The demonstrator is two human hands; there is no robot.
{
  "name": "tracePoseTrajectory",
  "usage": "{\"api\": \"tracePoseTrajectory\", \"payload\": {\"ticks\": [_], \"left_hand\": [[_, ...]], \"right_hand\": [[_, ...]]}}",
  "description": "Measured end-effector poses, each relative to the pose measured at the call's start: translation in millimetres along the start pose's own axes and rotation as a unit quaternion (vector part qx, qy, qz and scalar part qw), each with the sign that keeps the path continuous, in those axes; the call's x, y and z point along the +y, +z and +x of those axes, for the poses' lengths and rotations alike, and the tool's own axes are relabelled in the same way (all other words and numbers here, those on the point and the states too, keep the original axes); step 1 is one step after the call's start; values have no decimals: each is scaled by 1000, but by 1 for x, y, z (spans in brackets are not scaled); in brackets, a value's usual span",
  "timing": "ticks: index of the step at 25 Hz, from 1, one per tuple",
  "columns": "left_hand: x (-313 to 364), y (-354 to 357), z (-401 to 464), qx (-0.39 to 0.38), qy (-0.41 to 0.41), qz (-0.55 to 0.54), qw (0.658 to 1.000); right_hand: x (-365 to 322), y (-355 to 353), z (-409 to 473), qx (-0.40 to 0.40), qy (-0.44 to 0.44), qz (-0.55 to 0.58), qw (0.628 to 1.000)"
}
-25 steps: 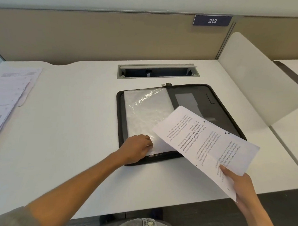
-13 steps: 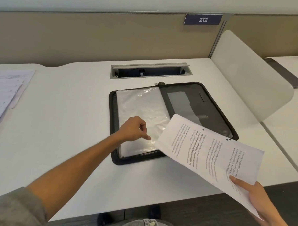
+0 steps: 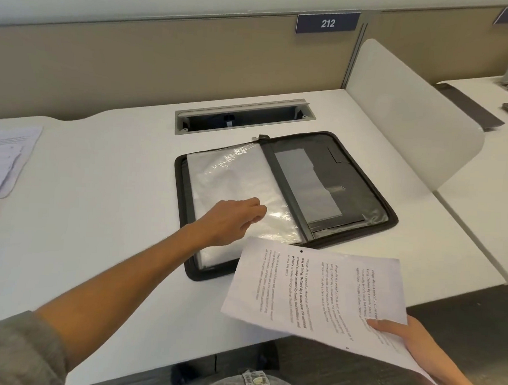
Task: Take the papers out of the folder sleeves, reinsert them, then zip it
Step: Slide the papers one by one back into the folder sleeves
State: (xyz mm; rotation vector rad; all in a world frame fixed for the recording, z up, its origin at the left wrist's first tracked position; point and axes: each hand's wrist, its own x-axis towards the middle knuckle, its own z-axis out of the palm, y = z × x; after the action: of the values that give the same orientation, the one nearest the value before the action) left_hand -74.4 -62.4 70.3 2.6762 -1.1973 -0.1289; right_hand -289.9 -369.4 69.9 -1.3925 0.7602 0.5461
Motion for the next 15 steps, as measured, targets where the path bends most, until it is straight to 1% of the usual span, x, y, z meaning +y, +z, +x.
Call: {"api": "tracePoseTrajectory", "payload": {"ticks": [2,5,8,10,11,12,14,15], "left_hand": [[2,0,-4,-31,15,23,999],[3,-2,-10,-80,26,50,995],[0,-3,-17,-108,37,78,990],[-1,-5,-24,-119,33,93,988],[-2,-6,-27,-123,32,104,986],[-5,-7,-31,-127,36,117,984],[-13,-7,-39,-132,46,139,980],[-17,-7,-42,-135,49,150,978]], "right_hand": [[3,10,0,26,-1,29,999],[10,25,-5,88,-11,85,992],[23,40,-6,141,6,151,978],[37,49,-5,179,7,153,972],[42,56,-10,180,-7,146,973],[45,60,-13,163,-9,148,975],[48,64,-17,147,12,154,977],[51,69,-19,155,2,159,975]]}}
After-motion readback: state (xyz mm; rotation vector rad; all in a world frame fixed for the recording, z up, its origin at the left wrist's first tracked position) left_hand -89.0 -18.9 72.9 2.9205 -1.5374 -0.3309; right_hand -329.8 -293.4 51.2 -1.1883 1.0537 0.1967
